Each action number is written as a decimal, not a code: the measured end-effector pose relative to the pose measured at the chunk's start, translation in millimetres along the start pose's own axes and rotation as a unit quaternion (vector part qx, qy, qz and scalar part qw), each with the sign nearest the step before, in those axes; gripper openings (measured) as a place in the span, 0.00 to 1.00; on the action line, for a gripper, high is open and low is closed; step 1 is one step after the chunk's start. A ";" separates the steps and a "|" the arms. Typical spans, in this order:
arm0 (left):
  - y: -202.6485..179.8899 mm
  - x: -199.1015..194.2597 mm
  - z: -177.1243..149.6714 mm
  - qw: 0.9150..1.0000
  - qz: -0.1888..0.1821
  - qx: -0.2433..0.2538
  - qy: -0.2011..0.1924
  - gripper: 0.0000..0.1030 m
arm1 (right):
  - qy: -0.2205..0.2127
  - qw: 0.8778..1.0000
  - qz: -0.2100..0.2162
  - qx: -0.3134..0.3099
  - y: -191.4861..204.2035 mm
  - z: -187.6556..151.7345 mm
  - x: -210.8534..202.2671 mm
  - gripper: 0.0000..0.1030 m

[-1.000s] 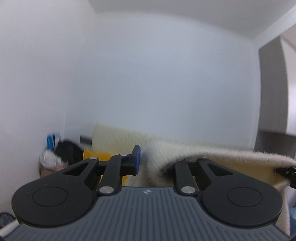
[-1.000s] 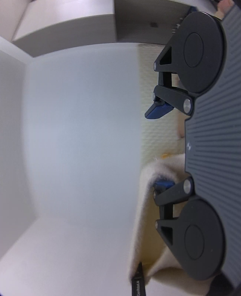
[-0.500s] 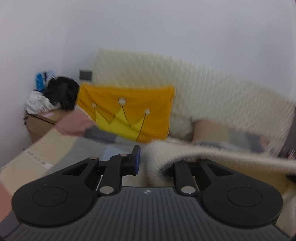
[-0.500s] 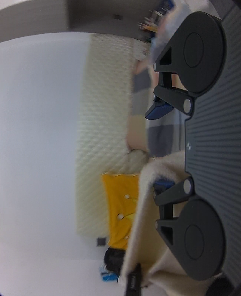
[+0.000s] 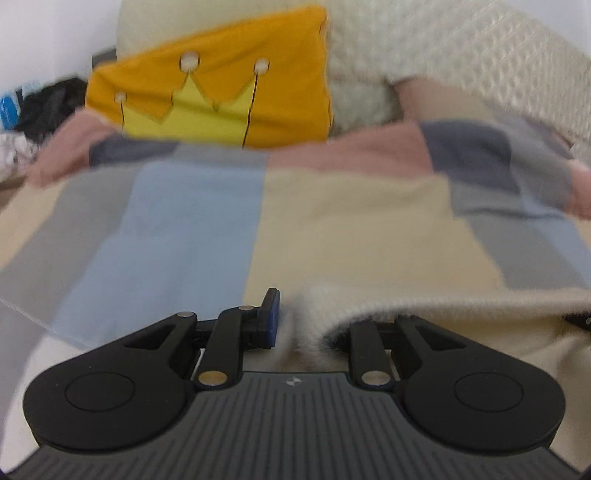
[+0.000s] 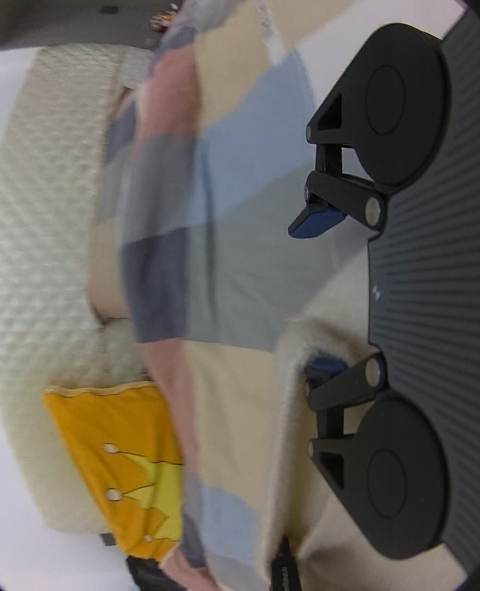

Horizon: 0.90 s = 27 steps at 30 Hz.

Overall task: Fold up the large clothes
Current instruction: 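Lower the sweater flat onto the bed and open both tools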

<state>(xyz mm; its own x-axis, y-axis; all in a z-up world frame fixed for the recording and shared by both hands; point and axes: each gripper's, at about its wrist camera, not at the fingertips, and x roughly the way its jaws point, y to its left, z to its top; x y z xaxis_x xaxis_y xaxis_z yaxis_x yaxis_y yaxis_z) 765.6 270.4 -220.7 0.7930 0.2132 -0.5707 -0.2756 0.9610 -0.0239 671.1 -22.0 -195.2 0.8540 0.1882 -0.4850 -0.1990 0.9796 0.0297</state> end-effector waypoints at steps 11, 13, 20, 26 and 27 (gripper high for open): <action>19.7 -6.2 29.4 0.990 -0.054 0.006 0.131 0.76 | 0.075 0.997 0.019 -0.011 17.4 10.4 19.0 0.65; 24.7 -7.9 30.4 0.987 -0.065 0.006 0.148 0.77 | 0.087 0.996 0.033 -0.019 21.9 15.1 16.5 0.77; 23.9 -46.2 43.9 0.988 -0.099 0.015 0.121 0.83 | 0.102 0.993 0.053 -0.042 40.2 26.7 -4.6 0.84; 30.4 -98.8 45.0 0.990 -0.108 0.000 0.095 0.83 | 0.087 0.994 0.060 -0.011 32.9 30.0 -47.0 0.84; 30.6 -110.5 45.4 0.990 -0.106 0.006 0.088 0.83 | 0.077 0.995 0.061 -0.009 31.5 30.2 -58.4 0.84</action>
<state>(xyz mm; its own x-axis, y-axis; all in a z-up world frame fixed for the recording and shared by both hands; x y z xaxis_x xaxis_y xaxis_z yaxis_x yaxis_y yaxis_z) 694.3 284.3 -121.1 0.7248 -0.0273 -0.6884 -0.1050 0.9832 -0.1495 629.5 0.0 -139.6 0.7399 0.2908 -0.6065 -0.3063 0.9485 0.0811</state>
